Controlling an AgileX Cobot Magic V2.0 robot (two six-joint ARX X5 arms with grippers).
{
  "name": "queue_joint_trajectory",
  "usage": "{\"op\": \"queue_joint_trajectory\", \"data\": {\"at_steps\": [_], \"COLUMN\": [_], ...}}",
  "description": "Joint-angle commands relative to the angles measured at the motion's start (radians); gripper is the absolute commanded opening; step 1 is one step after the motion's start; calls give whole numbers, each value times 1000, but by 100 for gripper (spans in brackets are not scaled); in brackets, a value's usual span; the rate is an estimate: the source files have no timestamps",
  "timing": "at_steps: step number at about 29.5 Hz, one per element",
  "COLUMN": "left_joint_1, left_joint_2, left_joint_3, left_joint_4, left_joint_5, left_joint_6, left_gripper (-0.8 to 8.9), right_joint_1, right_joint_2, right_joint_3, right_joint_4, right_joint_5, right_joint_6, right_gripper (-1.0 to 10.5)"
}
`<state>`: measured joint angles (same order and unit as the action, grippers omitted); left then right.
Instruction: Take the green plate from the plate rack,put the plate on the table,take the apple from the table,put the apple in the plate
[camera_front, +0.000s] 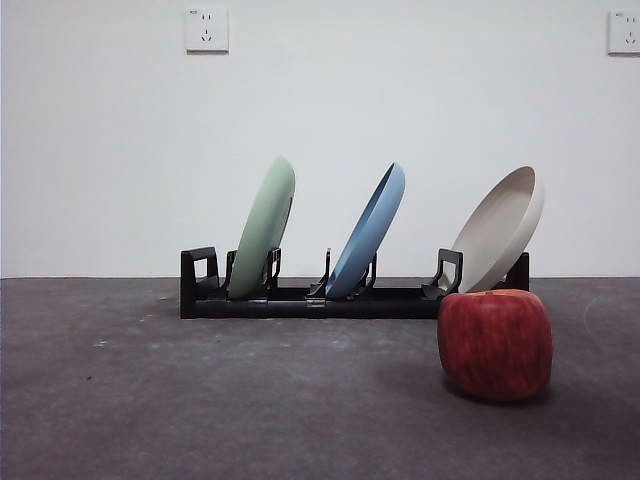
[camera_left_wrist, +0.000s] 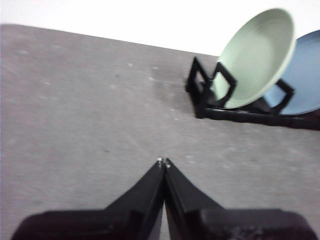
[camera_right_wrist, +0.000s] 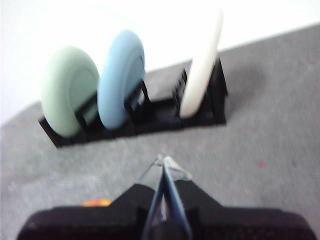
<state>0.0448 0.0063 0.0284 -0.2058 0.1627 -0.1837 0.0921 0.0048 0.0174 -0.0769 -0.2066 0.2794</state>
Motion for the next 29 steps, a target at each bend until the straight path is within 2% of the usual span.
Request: {"op": "queue_joint_trajectory", "data": {"at_steps": [1, 8, 12, 15, 25, 29], "left_joint_1": [2, 2, 2, 2, 2, 1], "left_joint_2": [-3, 27, 99, 182, 484, 562], "left_joint_3": [26, 156, 243, 319, 576, 649], "left_joint_4": [3, -4, -11, -45, -272, -367], "left_joint_5": [36, 71, 124, 192, 483, 570], "left_joint_6": [-76, -96, -97, -81, 102, 169], "left_gripper": [-7, -7, -7, -7, -7, -7], "right_joint_1": [0, 0, 1, 1, 2, 3], "right_joint_2": [5, 90, 190, 287, 587, 676], "right_joint_3": [32, 155, 263, 380, 769, 870], "right_joint_4": [20, 15, -37, -141, -634, -807], "right_joint_5": [2, 2, -5, -51, -219, -281], "right_joint_6": [50, 49, 35, -32, -317, -388], "right_gripper": [-12, -12, -12, -12, -12, -12]}}
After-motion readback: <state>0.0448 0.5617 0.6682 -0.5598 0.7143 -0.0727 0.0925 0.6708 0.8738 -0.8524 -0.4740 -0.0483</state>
